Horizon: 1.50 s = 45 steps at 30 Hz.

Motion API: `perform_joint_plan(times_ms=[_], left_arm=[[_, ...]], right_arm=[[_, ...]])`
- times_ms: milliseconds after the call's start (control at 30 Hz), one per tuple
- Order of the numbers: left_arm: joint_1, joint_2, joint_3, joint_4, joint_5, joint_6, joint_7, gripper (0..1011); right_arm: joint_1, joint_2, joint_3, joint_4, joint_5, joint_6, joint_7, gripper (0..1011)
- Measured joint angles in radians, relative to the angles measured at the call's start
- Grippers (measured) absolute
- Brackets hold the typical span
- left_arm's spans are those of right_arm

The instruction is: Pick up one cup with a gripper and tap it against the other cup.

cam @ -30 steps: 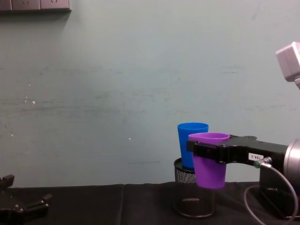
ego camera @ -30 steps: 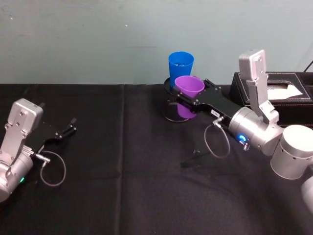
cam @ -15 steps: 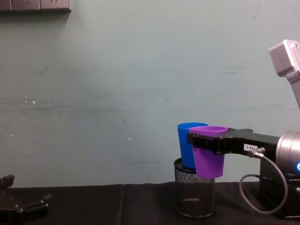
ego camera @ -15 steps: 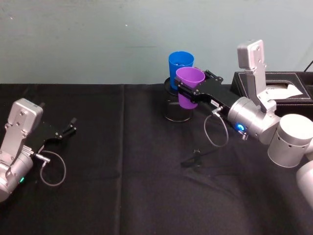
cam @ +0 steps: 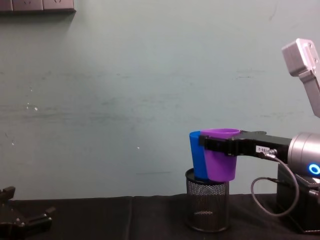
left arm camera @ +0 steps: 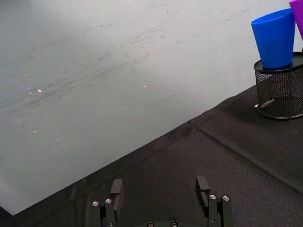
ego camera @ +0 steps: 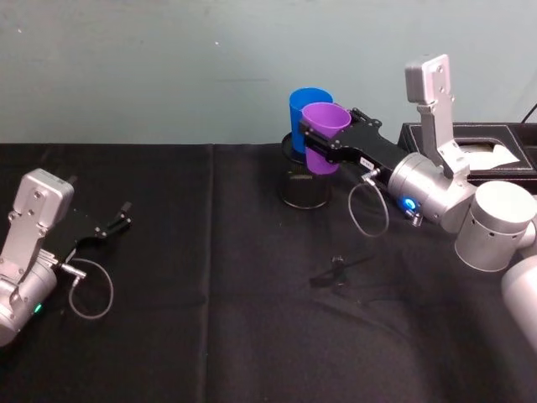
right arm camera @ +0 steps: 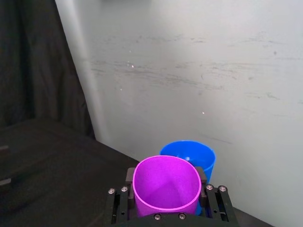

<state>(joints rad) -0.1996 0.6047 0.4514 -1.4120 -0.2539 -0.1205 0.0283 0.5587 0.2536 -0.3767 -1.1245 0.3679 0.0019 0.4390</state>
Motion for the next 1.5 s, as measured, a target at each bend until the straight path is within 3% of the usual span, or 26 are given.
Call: perform_joint_plan(times_ms=[833,1500], left_arm=[[0.000,0.000,0.000,0.000,0.000,0.000,0.000,1000],[0.000,0.000,0.000,0.000,0.000,0.000,0.000,1000]], right_arm=[[0.070,-0.032,0.006,0.082,0.004,0.005,0.018,730],[0.094,-0.043,0.008,0.122,0.013,0.006,0.029,729]])
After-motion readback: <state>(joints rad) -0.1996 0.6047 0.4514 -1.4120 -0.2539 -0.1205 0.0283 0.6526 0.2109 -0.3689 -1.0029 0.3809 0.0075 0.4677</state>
